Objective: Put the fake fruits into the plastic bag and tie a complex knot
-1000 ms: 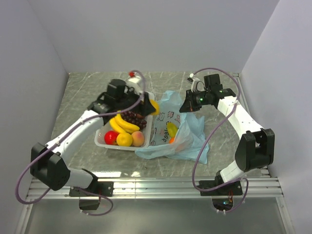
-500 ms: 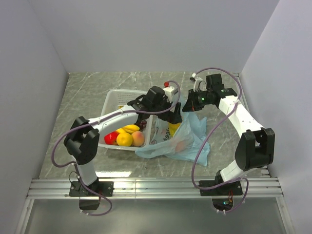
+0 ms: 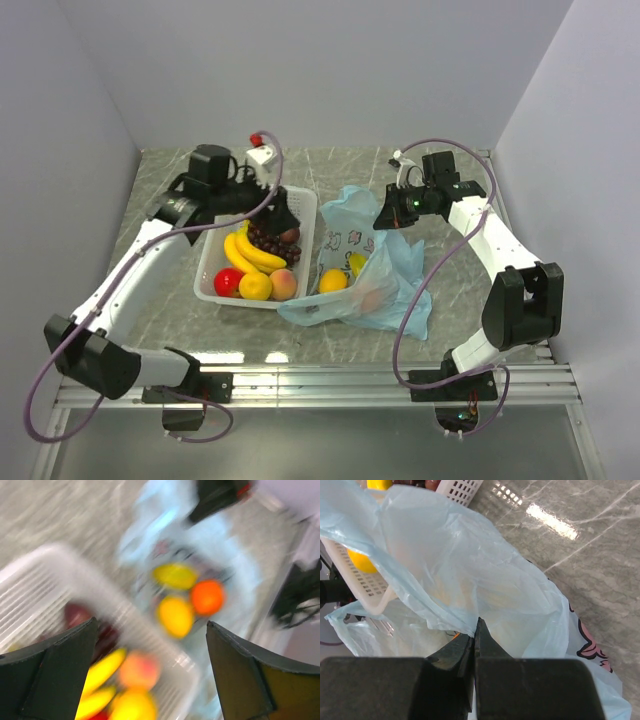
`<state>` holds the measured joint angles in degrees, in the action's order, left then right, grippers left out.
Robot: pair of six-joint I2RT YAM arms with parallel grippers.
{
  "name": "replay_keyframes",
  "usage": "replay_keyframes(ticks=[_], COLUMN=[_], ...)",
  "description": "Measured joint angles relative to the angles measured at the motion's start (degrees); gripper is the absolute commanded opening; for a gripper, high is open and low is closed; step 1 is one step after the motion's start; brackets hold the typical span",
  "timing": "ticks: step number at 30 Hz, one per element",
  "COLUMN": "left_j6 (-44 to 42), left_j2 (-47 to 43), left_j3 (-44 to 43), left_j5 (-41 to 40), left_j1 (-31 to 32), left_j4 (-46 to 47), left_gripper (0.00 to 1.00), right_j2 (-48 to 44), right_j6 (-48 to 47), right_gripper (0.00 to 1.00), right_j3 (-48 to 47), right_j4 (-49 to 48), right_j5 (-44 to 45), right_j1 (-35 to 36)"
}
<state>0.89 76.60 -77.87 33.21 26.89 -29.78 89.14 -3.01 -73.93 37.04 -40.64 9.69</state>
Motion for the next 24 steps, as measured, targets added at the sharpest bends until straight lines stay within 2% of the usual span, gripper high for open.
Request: replay_keyframes(ticks=[3, 7, 11, 17, 24], left_j6=[-7.5, -12.5, -13.2, -10.7, -9.4], left_j2=[-2.2, -3.7, -4.7, -3.1, 1.7], left_j3=[1.6, 9.6, 16.6, 19.1, 19.9], left_j5=[-1.0, -5.0, -9.2, -14.1, -15.7], left_j1=[-4.6, -5.0, -5.0, -5.0, -4.7], left_j4=[-7.5, -14.9, -19.4, -19.0, -17.0], left_gripper=[0.96, 0.99, 0.99, 0.99, 0.99], right_j2=[0.0, 0.0, 0.0, 0.0, 0.1], right_j6=[-0.4, -0.8, -1.1, -1.2, -1.8], right_gripper=[0.00, 0.00, 0.00, 0.00, 0.00], right_j3=[0.0, 0.0, 0.0, 0.0, 0.0], right_j4=[0.3, 0.5, 0.8, 1.3, 1.9], right_j5=[-0.2, -0.2, -0.2, -0.2, 0.1], right_j1=[0.0, 0.0, 0.0, 0.0, 0.0])
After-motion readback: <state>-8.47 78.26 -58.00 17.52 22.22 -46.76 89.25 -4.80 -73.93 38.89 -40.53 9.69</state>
